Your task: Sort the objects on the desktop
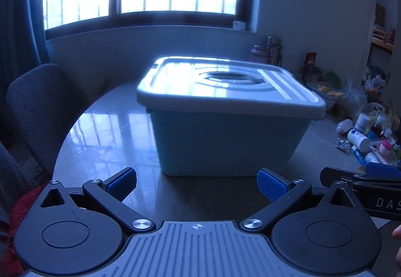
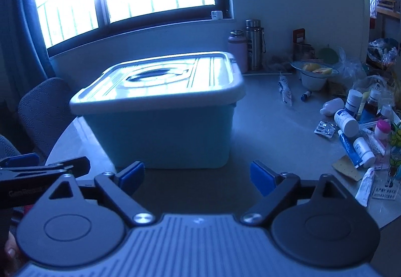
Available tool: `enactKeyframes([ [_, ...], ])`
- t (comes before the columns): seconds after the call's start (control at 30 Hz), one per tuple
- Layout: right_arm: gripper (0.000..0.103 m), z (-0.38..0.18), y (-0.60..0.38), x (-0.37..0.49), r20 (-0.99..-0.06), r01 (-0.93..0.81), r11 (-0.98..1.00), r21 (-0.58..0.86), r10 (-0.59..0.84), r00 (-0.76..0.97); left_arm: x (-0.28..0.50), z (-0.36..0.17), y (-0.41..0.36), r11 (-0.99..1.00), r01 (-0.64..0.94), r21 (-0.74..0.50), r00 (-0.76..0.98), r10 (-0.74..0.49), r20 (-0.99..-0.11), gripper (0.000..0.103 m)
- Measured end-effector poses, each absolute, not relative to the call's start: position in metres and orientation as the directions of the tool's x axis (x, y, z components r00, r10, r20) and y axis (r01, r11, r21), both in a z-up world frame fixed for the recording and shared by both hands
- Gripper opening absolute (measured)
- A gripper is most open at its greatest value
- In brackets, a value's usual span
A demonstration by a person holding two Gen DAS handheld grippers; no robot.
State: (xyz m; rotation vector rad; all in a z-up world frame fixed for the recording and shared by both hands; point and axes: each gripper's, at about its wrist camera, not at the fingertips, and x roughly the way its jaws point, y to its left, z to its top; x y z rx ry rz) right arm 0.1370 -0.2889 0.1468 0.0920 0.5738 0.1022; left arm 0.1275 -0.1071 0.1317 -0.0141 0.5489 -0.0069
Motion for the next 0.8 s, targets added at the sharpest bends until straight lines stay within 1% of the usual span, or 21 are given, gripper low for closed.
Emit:
enactKeyframes([
  [0.17,0.096,0.132,-0.276,0.123,-0.526,-0.076,0.995,0.072,0.102,0.845,0.114,0.113,-0.097,1.0,-0.002,-0.009,0.848,-0.003,-0.53,0.103],
  [0.4,0.096,0.116,-0.267,0.109,-0.492,-0.066,0.997,0.03,0.072,0.868,0.097,0.092,-0.094,1.0,-0.028,0.005,0.837,0.026,-0.547,0.103],
  [0.53,0.096,0.108,-0.266,0.107,-0.485,-0.058,0.997,0.044,0.073,0.871,0.095,0.085,-0.092,0.998,-0.056,-0.014,0.832,0.039,-0.554,0.103],
  [0.8,0.096,0.097,-0.267,0.103,-0.479,-0.055,0.998,0.043,0.069,0.875,0.099,0.082,-0.1,0.997,-0.044,0.063,0.848,0.07,-0.525,0.103],
])
